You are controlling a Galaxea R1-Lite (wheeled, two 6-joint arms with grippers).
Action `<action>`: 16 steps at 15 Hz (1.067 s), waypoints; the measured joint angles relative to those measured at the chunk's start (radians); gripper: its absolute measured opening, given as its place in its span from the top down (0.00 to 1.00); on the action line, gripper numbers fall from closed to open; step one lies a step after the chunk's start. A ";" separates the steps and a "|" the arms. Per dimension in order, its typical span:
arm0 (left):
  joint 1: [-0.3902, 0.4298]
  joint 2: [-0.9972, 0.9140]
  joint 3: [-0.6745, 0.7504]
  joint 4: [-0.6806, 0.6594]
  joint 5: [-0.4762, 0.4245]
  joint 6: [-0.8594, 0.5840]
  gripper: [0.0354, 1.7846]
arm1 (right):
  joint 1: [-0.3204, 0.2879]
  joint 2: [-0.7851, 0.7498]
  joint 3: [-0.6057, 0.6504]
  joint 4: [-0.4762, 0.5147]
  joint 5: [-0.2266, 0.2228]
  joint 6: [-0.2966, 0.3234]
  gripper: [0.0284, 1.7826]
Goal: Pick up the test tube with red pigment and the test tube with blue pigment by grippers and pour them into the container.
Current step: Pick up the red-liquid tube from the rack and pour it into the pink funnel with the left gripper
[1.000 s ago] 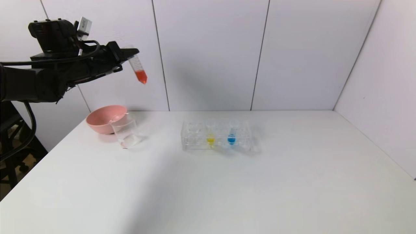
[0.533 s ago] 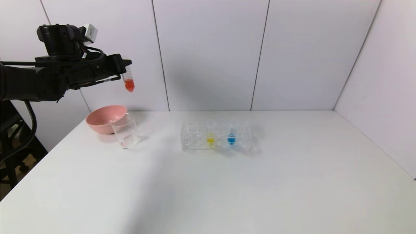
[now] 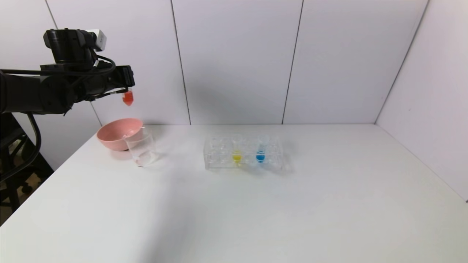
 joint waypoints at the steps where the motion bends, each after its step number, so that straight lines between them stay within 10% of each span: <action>1: 0.000 -0.003 0.001 0.000 0.000 0.001 0.76 | 0.000 0.000 0.000 0.000 0.000 0.000 0.00; 16: 0.059 -0.046 0.074 -0.003 0.001 0.032 0.76 | 0.000 0.000 0.000 0.000 0.001 0.000 0.00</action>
